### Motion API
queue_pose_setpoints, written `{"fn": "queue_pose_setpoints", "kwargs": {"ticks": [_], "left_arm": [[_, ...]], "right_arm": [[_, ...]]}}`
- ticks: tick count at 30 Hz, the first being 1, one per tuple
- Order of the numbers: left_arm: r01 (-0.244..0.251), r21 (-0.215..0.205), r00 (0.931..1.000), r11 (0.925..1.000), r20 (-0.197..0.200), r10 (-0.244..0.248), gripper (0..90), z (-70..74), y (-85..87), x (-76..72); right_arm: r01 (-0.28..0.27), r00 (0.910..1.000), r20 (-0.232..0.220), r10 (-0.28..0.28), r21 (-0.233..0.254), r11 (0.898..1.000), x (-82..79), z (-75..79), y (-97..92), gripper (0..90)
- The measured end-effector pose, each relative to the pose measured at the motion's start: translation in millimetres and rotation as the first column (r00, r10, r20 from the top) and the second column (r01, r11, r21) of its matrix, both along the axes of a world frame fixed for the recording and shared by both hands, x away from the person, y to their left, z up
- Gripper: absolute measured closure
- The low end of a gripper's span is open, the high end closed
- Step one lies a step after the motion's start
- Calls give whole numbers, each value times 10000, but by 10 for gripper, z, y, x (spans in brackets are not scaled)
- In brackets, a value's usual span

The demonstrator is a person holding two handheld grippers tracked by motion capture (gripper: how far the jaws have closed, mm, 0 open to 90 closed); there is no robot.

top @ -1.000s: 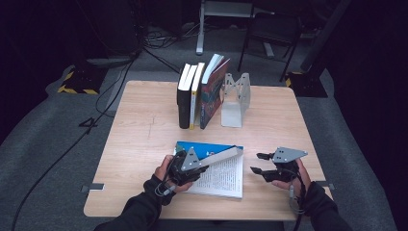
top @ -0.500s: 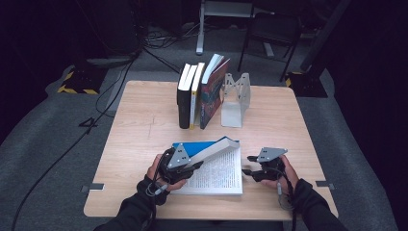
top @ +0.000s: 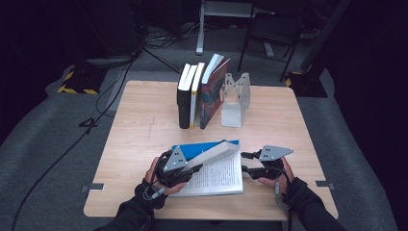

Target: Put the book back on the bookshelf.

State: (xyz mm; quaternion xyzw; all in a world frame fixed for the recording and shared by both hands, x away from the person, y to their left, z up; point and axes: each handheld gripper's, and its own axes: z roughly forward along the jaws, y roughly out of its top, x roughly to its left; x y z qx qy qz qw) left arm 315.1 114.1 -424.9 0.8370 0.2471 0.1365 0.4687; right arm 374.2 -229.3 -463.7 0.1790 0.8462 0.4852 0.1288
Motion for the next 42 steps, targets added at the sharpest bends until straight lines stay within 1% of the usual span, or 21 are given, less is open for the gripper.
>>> {"fn": "queue_pose_setpoints", "kwargs": {"ticks": [1, 4, 8, 11, 13, 15, 17, 19, 22, 26, 28, 29, 31, 32, 33, 34, 35, 36, 37, 40, 42], "left_arm": [[-63, -8, 10000, 10000, 19, 63, 702, 4, 6, -16], [-209, -148, 9996, 9997, -213, 206, 685, -19, 36, -81], [-315, -424, 9989, 9986, -369, 299, 647, -80, 78, -157], [-363, -435, 9984, 9984, -444, 344, 629, -94, 81, -181], [-475, -668, 9966, 9966, -706, 428, 605, -108, 92, -185], [-536, -759, 9961, 9957, -743, 480, 589, -106, 104, -190], [-332, -602, 9977, 9976, -614, 295, 618, -99, 112, -184], [-175, -806, 9969, 9966, -776, 112, 648, -96, 116, -149], [114, -883, 9973, 9960, -718, -178, 665, -89, 67, -126], [825, -925, 9948, 9923, -519, -875, 662, -33, -140, -52], [1028, -1011, 9935, 9895, -388, -1072, 660, -6, -259, 4], [1108, -1008, 9929, 9887, -326, -1145, 660, -2, -296, 28], [1078, -979, 9937, 9893, -194, -1101, 691, -13, -388, 69], [1190, -870, 9924, 9891, -208, -1212, 721, -25, -424, 84], [1314, -307, 9912, 9909, -122, -1319, 731, -65, -493, 55], [1405, -54, 9899, 9901, -179, -1406, 733, -110, -536, 28], [1135, 253, 9930, 9932, -362, -1125, 739, -175, -576, 15], [1256, 557, 9909, 9905, -565, -1224, 743, -212, -613, 26], [1294, 742, 9909, 9888, -478, -1261, 743, -219, -626, 27], [1272, 504, 9912, 9906, -427, -1251, 742, -196, -587, 34], [1266, 535, 9917, 9905, -295, -1251, 741, -196, -585, 5]], "right_arm": [[39, 10000, 57, -40, 221, 9997, -7, 33, 3, 473], [-61, 9999, 161, 54, 438, 9990, -26, 95, 34, 475], [-169, 9987, 484, 140, 594, 9981, -58, 204, 108, 474], [-181, 9981, 593, 146, 575, 9982, -68, 258, 143, 473], [-211, 9985, 529, 172, 735, 9971, -59, 291, 165, 474], [-210, 9987, 474, 166, 933, 9954, -49, 313, 185, 474], [-172, 9985, 531, 122, 939, 9954, -50, 349, 209, 475], [-149, 9986, 514, 95, 1045, 9944, -64, 367, 210, 475], [-73, 9984, 562, 5, 1208, 9927, -77, 401, 149, 487], [125, 9969, 748, -241, 1521, 9883, -103, 484, 30, 519], [-40, 9955, 936, -136, 1844, 9828, -124, 571, -47, 518], [-296, 9944, 1051, 80, 2061, 9781, -137, 639, -82, 512], [-473, 9929, 1168, 223, 2165, 9751, -146, 727, -92, 501], [-337, 9915, 1298, 52, 2180, 9754, -145, 766, -92, 544], [-83, 9895, 1431, -205, 1972, 9803, -130, 786, -85, 555], [15, 9892, 1439, -266, 1723, 9850, -105, 766, -68, 550], [-54, 9915, 1289, -156, 1610, 9869, -84, 727, -56, 550], [10, 9931, 1161, -168, 1353, 9908, -75, 647, -36, 555], [5, 9945, 1044, -121, 1097, 9940, -75, 598, -33, 544], [90, 9961, 859, -192, 1175, 9930, -92, 600, -150, 506], [206, 9966, 771, -276, 910, 9956, -111, 541, -281, 497]]}}
